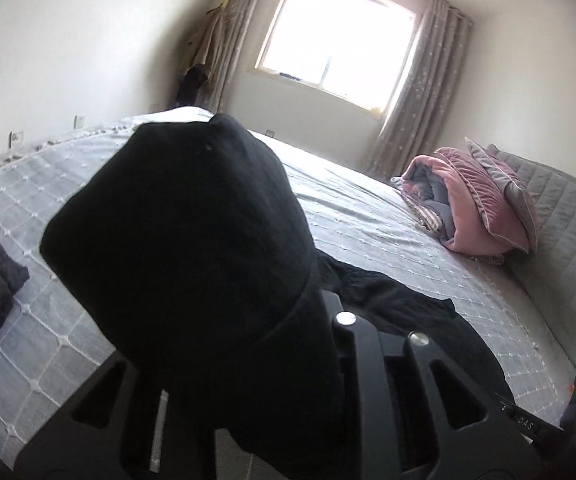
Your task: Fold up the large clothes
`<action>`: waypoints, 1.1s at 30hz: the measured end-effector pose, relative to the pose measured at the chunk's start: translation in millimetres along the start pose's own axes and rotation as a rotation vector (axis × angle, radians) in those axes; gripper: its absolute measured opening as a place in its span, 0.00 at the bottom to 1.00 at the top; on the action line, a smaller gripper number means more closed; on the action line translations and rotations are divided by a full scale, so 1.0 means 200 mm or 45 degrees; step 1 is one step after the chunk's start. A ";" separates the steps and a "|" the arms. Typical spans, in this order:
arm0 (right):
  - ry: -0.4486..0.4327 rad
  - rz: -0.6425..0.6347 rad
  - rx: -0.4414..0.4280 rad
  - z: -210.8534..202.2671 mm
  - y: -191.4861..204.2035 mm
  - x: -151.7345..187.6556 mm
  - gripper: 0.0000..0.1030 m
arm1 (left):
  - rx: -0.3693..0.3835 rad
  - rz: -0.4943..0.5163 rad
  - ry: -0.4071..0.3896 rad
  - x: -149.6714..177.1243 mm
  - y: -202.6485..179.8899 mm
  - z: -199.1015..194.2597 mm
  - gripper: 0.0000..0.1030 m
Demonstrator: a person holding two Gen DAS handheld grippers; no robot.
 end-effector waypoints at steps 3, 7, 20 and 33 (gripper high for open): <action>0.010 0.033 0.002 0.01 -0.03 -0.02 0.63 | 0.037 0.083 -0.028 -0.06 -0.09 -0.02 0.22; 0.015 0.053 -0.015 0.00 -0.06 -0.05 0.63 | 0.087 0.148 -0.070 -0.14 -0.22 -0.05 0.22; 0.026 0.647 0.019 0.03 -0.70 -0.24 0.63 | 0.286 0.767 -0.047 -0.08 -1.15 0.00 0.22; 0.064 0.919 -0.028 0.06 -1.00 -0.23 0.63 | 0.437 1.134 0.410 0.75 -1.57 0.28 0.39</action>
Point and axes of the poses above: each gripper's, at about its wrist camera, not at the fingertips, and z roughly the way its jaws point, y to its left, x to its underside, the point moved 4 cm from there along z, roughly the way its jaws point, and after that the axes turned 9 degrees about z, right-handed, at the moved point
